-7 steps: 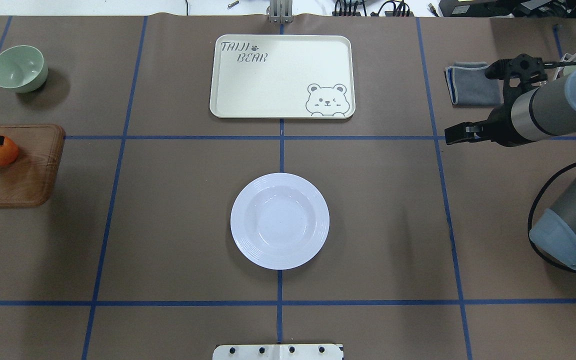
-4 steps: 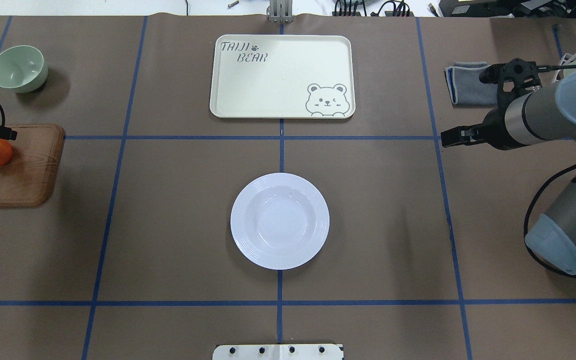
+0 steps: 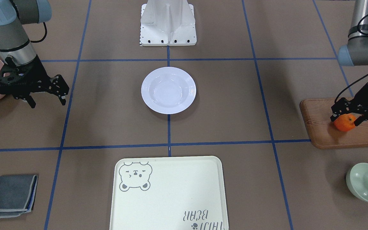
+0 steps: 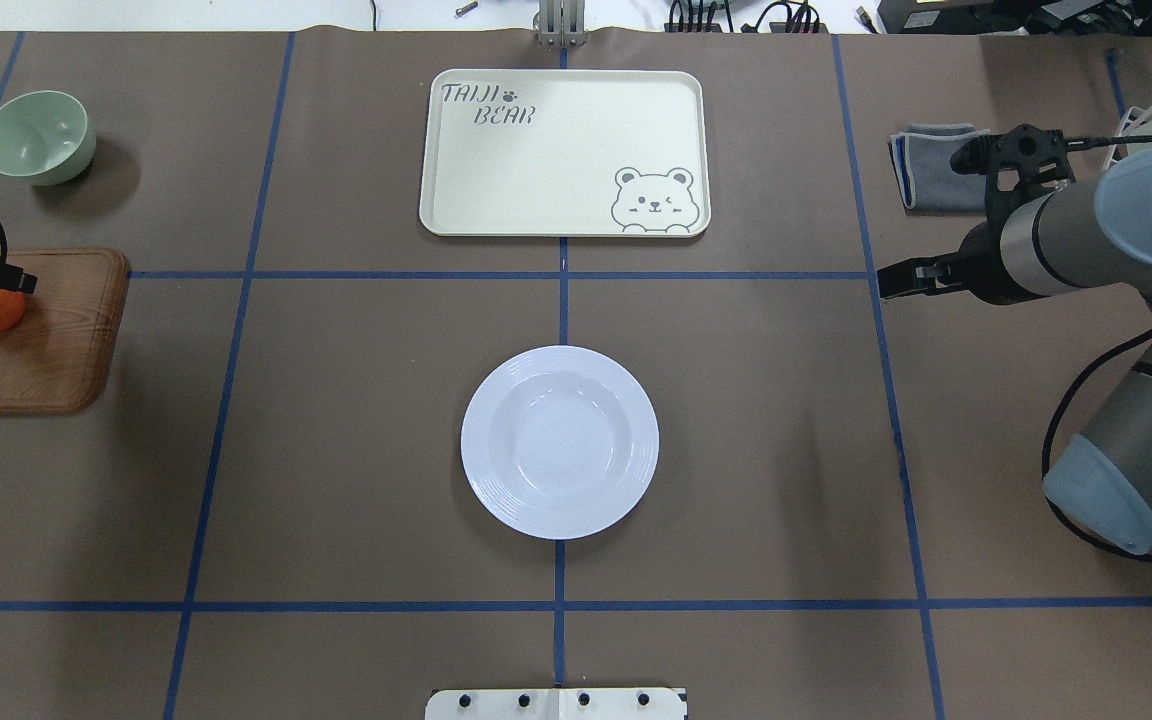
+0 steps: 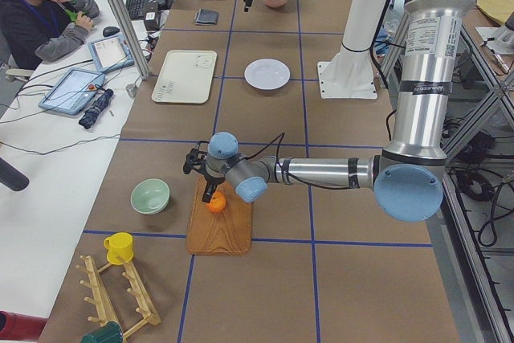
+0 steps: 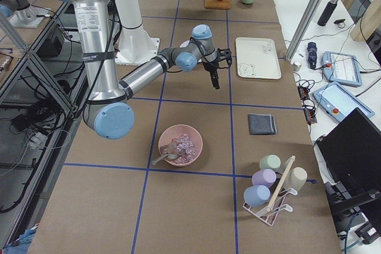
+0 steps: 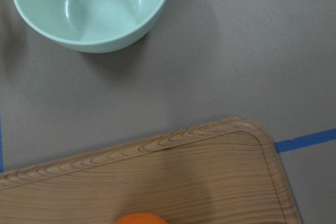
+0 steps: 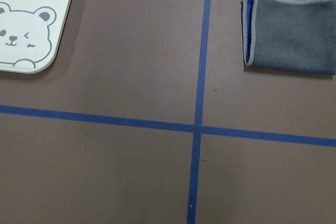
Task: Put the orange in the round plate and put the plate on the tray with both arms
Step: 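Lower the left gripper onto the orange on the wooden board and grasp it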
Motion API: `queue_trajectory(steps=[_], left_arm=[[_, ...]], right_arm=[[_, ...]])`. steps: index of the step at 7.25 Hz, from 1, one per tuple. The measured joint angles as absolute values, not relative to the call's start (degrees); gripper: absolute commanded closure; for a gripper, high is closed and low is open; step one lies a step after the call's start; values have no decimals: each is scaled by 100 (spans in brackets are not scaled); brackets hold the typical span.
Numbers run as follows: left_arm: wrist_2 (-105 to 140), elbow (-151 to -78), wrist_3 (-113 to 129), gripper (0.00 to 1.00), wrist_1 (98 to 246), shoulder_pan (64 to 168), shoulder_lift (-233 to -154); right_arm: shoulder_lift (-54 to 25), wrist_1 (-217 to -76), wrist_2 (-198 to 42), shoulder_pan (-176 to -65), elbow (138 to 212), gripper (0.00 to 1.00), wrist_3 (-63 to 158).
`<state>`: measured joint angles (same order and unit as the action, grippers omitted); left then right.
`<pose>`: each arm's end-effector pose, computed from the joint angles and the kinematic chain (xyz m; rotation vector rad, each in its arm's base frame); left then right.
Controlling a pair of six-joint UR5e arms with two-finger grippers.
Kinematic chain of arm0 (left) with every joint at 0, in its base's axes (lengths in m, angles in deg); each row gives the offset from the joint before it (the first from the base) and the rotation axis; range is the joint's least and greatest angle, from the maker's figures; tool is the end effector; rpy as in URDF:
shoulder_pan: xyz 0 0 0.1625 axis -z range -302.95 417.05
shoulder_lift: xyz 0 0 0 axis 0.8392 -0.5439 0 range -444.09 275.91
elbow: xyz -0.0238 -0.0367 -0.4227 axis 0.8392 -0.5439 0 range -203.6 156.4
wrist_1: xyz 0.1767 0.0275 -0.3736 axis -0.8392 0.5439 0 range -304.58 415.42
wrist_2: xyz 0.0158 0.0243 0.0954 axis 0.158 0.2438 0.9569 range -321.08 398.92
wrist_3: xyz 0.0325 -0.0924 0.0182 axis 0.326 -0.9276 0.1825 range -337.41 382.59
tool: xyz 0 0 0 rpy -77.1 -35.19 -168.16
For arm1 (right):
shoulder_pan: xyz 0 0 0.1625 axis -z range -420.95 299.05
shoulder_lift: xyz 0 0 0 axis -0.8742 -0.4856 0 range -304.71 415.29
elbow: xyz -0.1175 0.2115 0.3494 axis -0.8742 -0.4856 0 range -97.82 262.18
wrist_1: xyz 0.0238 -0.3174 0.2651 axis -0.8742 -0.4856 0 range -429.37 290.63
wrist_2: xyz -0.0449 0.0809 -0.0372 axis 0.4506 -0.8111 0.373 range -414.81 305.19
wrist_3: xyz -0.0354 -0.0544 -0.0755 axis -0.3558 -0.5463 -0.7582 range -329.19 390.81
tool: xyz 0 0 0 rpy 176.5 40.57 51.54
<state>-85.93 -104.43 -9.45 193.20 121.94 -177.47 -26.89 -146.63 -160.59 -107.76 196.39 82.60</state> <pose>0.1616 -0.5250 0.6203 0.3449 0.8477 0.1104 -0.2843 -0.4581 0.3734 0.3319 -0.7486 0.0342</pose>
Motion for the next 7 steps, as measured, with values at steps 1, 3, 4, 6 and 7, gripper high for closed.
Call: queue_trajectory(steps=[1,3,4,6,7], left_arm=[[-8632,-10438,-922,2,19310,12197,-17742],[-8662,-10446,-881,2,19286,12256,-17757],[-8736,-10449,-775,2,19254,12380,-17771],[-8868,-10419,-476,2,19119,12577,-17805],[-8794,-10379,-439,2,19078,12594,-17823]], right_arm=[[-2688,-14646,-16028,-10760,19600,0,8263],[-2688,-14624,-15952,-10717,19531,0,8266],[-2688,-14621,-15923,-10694,19511,0,8266],[-2688,-14619,-15875,-10653,19492,0,8331],[-2688,-14619,-15849,-10634,19481,0,8357]])
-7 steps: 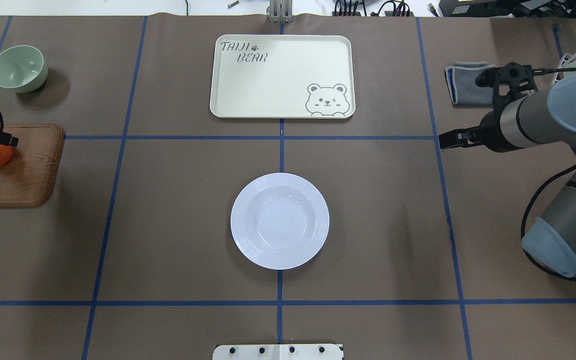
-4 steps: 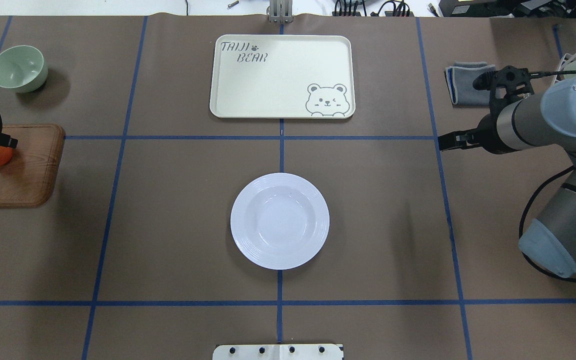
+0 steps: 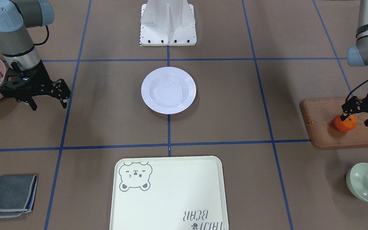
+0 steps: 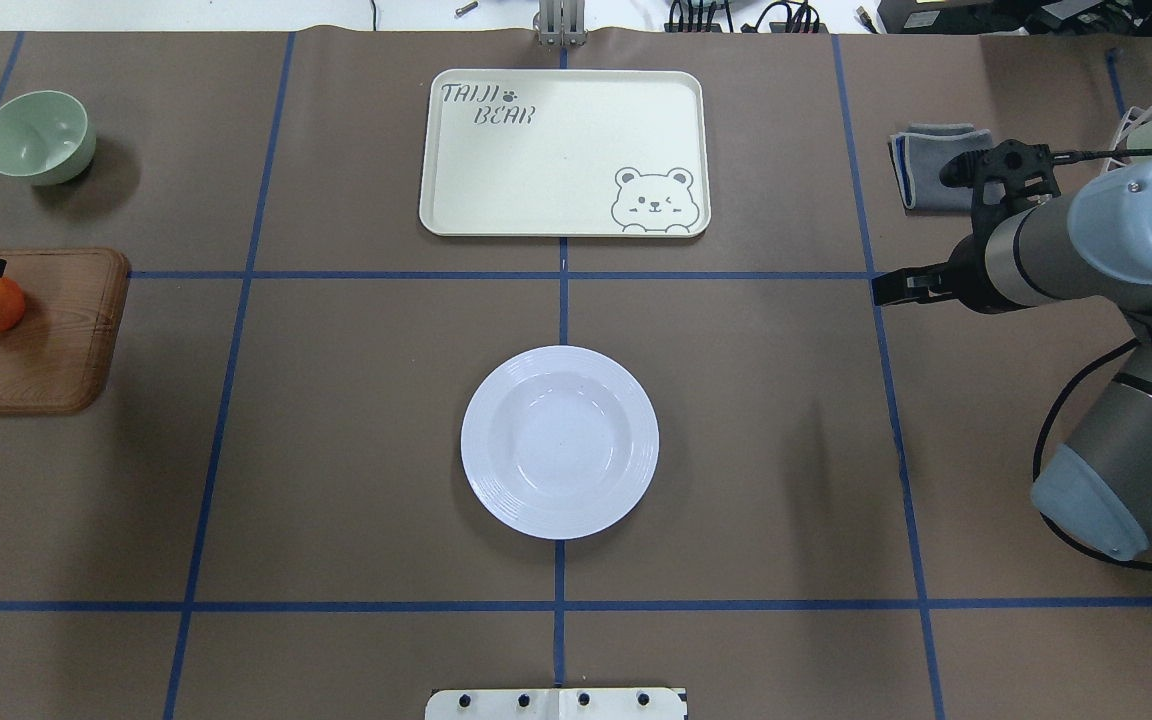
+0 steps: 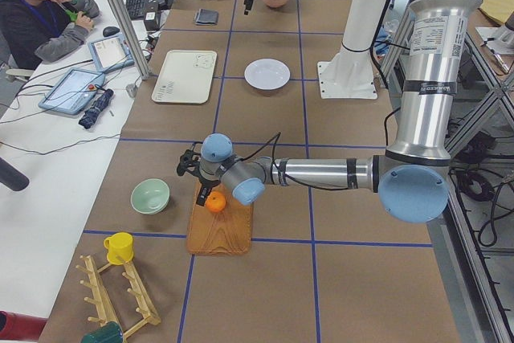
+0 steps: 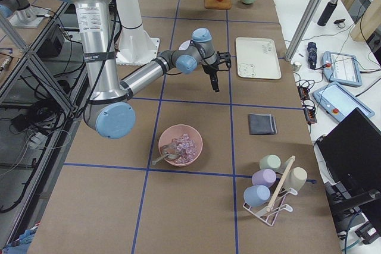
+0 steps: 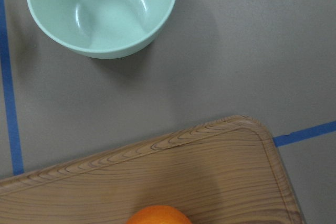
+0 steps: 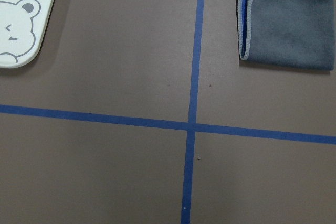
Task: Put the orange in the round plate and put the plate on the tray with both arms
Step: 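Lower the left gripper onto the orange on the wooden board and grasp it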
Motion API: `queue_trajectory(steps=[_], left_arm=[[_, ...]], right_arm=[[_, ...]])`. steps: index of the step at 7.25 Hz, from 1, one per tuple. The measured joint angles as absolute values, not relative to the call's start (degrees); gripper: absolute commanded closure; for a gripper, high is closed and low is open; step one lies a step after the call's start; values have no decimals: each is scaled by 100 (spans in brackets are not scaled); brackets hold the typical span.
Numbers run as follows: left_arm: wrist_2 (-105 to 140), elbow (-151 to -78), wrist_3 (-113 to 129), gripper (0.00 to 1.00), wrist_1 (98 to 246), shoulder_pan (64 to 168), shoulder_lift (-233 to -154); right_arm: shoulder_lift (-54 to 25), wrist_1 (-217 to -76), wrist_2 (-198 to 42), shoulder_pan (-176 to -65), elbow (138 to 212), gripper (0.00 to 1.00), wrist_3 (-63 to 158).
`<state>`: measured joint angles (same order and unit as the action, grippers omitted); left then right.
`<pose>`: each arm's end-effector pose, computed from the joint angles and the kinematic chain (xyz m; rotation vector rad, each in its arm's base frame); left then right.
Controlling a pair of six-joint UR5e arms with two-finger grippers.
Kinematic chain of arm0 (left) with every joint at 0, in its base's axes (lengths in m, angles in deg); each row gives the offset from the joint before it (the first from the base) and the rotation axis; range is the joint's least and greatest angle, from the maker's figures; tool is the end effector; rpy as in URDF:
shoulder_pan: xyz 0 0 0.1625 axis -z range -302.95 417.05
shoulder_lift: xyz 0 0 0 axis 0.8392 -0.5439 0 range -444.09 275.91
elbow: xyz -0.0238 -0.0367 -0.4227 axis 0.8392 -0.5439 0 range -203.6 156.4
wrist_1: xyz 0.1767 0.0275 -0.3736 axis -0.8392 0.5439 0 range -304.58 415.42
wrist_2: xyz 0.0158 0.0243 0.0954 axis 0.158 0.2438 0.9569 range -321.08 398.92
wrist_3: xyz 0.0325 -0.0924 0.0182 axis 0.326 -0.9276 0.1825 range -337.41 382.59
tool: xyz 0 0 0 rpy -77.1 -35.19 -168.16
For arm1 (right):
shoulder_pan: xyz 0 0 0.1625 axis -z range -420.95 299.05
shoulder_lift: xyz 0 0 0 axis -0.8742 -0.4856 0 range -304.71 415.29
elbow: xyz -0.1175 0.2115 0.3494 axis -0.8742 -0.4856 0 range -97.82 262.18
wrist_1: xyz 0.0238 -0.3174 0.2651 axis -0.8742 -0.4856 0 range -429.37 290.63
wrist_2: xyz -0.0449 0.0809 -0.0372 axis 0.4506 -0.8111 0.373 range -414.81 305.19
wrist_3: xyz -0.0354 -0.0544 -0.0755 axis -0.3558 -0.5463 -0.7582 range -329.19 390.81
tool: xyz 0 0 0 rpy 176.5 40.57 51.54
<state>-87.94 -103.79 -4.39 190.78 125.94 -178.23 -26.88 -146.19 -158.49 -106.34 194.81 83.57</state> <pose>0.1289 -0.5382 0.6228 0.3582 0.8345 0.1274 -0.2974 -0.4578 0.3859 0.3298 -0.7192 0.0440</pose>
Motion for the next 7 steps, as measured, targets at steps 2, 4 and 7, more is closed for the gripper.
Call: queue_trajectory(steps=[2,4,7], left_arm=[[-8628,-10245,-427,2,19072,12581,-17836],[-8612,-10230,-480,2,19109,12558,-17843],[-8614,-10212,-552,2,19137,12459,-17851]], right_arm=[[-2688,-14619,-15829,-10620,19471,0,8370],[-2689,-14619,-15806,-10600,19450,0,8372],[-2688,-14616,-15789,-10582,19420,0,8372]])
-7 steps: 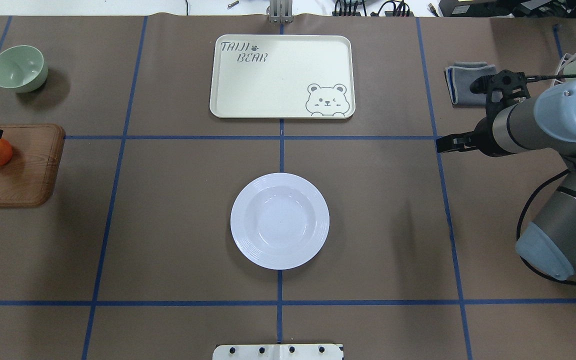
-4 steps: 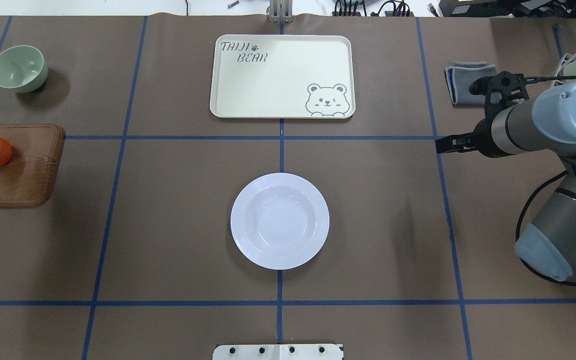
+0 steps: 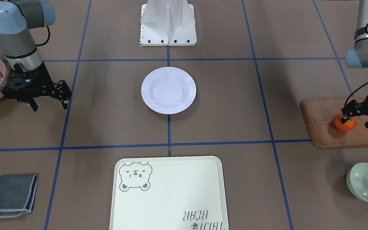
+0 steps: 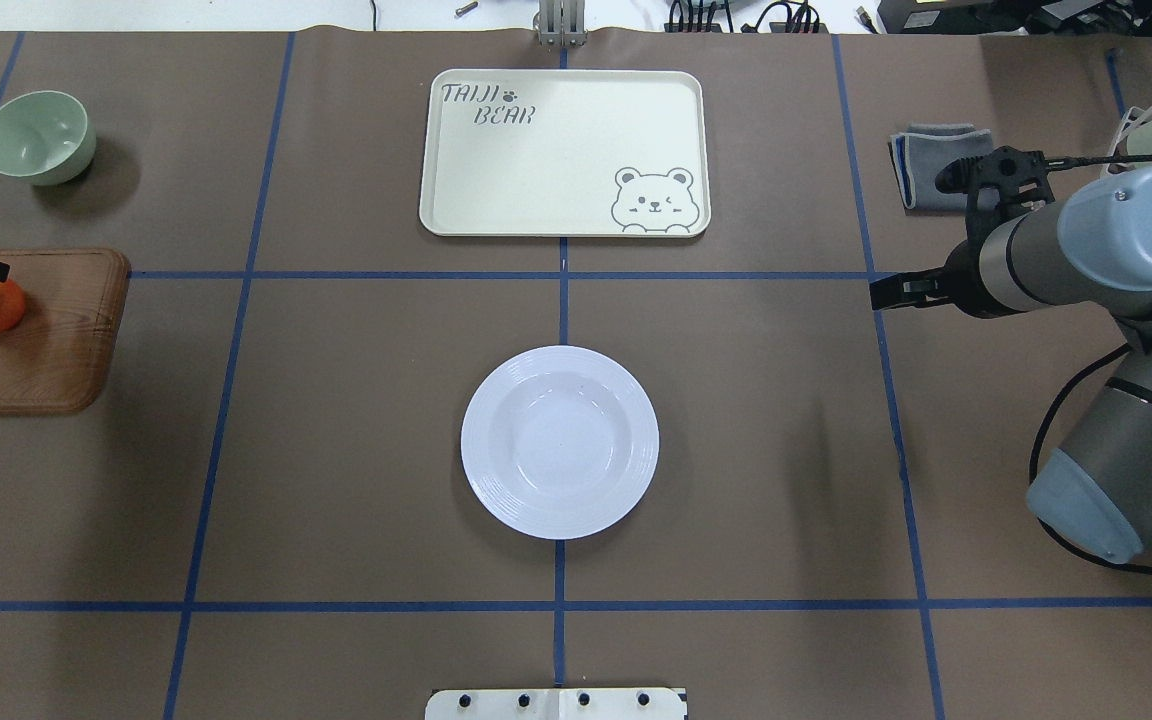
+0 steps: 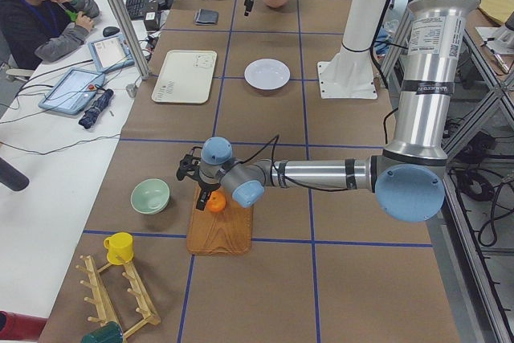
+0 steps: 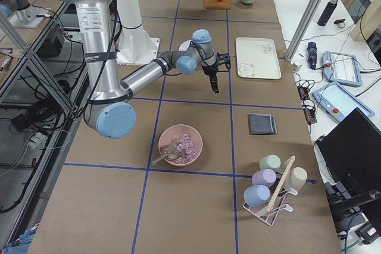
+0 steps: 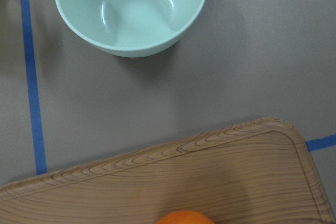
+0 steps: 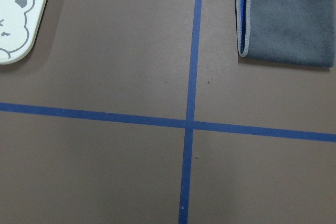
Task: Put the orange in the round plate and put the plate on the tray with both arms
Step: 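Lower the left gripper onto the orange on the wooden board and grasp it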
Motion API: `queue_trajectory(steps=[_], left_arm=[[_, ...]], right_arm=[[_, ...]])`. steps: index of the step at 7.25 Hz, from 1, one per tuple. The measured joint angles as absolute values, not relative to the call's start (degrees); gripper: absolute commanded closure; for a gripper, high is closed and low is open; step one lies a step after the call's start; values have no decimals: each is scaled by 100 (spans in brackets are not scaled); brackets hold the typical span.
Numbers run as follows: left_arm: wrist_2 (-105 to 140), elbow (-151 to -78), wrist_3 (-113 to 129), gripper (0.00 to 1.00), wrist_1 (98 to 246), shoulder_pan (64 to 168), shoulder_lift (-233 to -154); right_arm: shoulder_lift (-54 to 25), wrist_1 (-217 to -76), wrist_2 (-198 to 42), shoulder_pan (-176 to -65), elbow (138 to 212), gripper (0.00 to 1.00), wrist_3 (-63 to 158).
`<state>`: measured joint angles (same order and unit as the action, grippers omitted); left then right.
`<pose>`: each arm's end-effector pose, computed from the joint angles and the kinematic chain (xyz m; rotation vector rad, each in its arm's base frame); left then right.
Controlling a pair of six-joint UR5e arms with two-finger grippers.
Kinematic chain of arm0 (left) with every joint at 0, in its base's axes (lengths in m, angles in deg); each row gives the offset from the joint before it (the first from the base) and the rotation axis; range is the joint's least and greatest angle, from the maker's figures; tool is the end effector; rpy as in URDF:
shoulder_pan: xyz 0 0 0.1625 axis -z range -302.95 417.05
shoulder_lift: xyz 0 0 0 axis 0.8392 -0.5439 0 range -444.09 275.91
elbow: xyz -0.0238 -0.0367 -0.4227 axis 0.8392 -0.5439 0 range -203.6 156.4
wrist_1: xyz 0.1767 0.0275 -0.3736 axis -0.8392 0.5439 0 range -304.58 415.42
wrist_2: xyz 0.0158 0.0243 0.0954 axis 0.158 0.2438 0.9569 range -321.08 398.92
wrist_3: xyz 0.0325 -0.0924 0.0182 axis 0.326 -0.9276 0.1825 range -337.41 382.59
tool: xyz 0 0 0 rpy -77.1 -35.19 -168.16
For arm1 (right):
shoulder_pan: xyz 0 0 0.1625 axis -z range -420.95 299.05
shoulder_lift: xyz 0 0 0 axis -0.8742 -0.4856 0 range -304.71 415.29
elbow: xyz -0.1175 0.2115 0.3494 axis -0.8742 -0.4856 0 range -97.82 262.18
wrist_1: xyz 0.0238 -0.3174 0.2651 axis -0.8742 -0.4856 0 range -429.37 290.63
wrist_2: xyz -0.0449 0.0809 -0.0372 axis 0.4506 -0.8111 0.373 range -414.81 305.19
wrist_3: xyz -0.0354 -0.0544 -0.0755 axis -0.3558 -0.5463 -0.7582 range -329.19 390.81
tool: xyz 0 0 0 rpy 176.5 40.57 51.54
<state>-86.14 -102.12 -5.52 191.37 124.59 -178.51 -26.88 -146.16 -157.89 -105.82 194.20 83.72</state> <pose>0.1400 -0.5380 0.6353 0.3425 0.8112 0.1154 -0.3025 -0.4574 0.3911 0.3265 -0.7074 0.0432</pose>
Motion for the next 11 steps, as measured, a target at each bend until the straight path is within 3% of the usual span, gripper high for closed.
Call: queue_trajectory(steps=[3,4,5,6,7,11], left_arm=[[-8588,-10111,-556,3,19150,12295,-17819],[-8540,-10041,-556,16,19190,12258,-17817],[-8478,-9981,-562,61,19267,12215,-17809],[-8448,-9941,-572,90,19339,12175,-17798],[-8438,-9928,-587,100,19376,12158,-17786],[-8918,-10686,-1130,100,19308,12157,-17889]], right_arm=[[-2686,-14611,-15727,-10550,19378,0,8372],[-2674,-14610,-15707,-10540,19353,0,8372],[-2657,-14610,-15698,-10533,19318,0,8372],[-2649,-14610,-15695,-10529,19296,0,8372],[-2644,-14610,-15694,-10526,19288,0,8372],[-2513,-14609,-15693,-10521,19279,0,8372]])
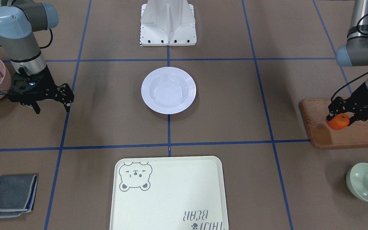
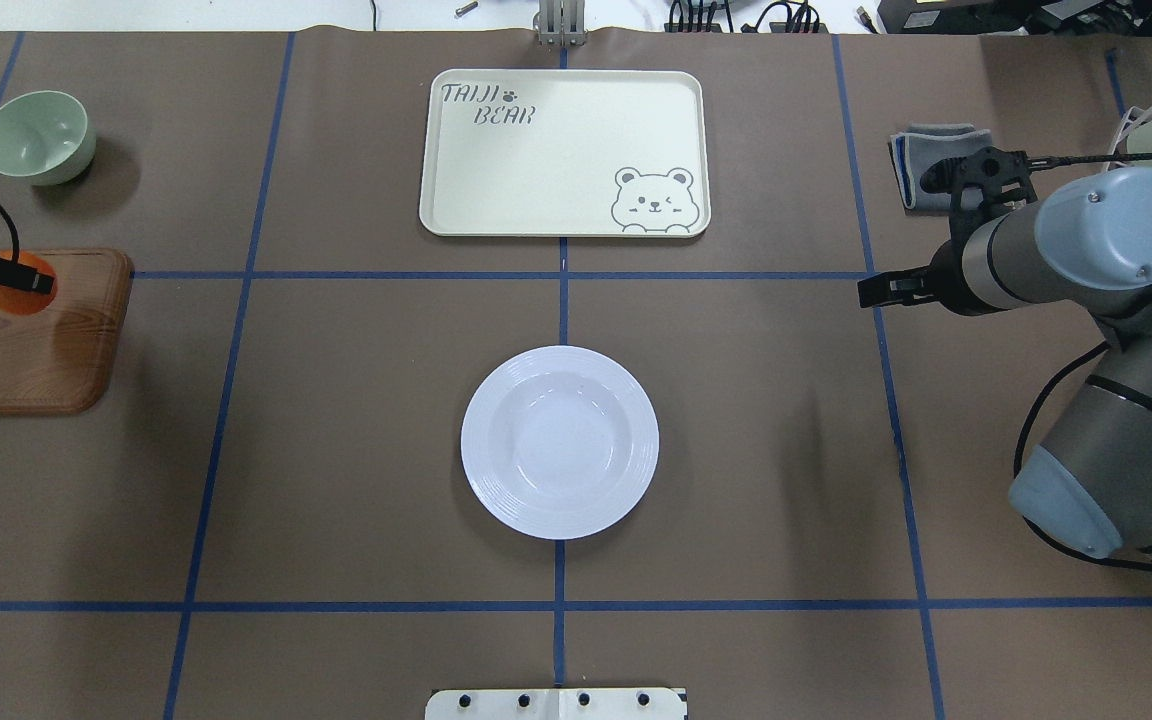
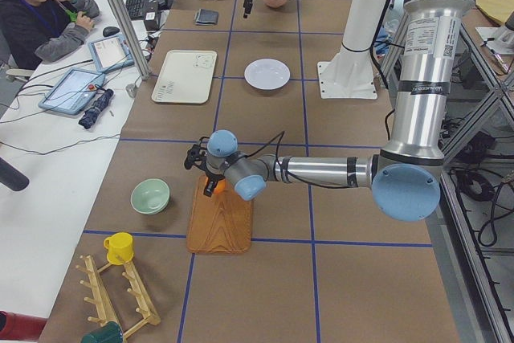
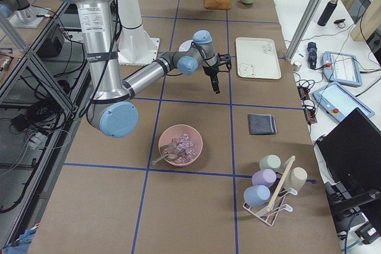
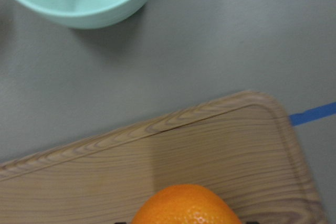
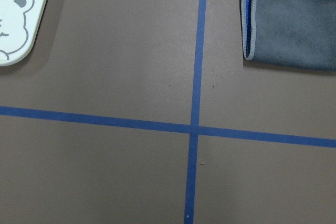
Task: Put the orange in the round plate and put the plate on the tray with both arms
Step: 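Carry the orange onto the white plate with left gripper while right gripper approaches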
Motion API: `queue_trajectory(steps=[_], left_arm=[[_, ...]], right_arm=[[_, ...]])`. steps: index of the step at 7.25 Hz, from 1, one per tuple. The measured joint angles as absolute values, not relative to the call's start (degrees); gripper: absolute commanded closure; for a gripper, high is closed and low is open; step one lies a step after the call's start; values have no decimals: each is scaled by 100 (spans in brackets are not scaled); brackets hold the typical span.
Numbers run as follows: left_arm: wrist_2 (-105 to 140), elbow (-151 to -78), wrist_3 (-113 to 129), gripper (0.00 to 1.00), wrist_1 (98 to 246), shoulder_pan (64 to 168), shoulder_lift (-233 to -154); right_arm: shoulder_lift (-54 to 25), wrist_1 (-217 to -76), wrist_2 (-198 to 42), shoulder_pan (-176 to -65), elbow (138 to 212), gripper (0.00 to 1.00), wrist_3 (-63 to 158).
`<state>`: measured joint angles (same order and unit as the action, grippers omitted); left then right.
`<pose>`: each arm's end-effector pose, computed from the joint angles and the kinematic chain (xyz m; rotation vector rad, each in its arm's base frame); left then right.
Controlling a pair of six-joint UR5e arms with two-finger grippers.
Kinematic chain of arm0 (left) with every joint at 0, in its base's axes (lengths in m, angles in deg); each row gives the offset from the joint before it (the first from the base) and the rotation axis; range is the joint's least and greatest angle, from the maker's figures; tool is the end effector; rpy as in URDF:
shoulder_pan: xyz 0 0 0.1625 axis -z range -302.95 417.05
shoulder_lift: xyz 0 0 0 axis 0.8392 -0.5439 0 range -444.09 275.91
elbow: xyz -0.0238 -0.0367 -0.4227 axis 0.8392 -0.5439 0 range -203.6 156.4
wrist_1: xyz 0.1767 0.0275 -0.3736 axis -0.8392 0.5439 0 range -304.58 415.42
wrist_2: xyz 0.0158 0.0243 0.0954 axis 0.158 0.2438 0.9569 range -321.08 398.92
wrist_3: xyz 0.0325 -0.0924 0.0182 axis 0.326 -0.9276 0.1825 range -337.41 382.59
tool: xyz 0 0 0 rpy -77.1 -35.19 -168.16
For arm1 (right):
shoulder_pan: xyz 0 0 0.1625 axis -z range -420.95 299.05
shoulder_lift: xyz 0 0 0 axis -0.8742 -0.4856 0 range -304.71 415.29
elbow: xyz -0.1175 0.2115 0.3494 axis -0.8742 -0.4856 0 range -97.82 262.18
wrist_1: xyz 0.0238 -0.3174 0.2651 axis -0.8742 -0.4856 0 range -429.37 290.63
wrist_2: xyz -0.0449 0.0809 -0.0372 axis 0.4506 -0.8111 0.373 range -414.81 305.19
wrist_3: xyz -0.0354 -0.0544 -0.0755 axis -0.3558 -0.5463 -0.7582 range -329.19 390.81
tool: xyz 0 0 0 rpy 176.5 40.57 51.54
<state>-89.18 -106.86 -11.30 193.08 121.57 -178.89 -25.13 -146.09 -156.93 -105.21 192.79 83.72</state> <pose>0.1731 -0.5303 0.5826 0.3546 0.9242 0.1305 -0.3147 -0.4637 0.3864 0.3400 -0.7044 0.0386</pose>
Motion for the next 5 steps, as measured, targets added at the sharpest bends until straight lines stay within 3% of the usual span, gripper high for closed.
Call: queue_trajectory(steps=[3,5], left_arm=[[-8746,-11496,-2961,100,19032,11619,-18495],[-7909,-12483,-3858,100,17211,10668,-19209]], right_arm=[[-2193,-14595,-15640,-10416,19293,1,8353],[-1991,-14515,-15308,-10074,19333,1,8304]])
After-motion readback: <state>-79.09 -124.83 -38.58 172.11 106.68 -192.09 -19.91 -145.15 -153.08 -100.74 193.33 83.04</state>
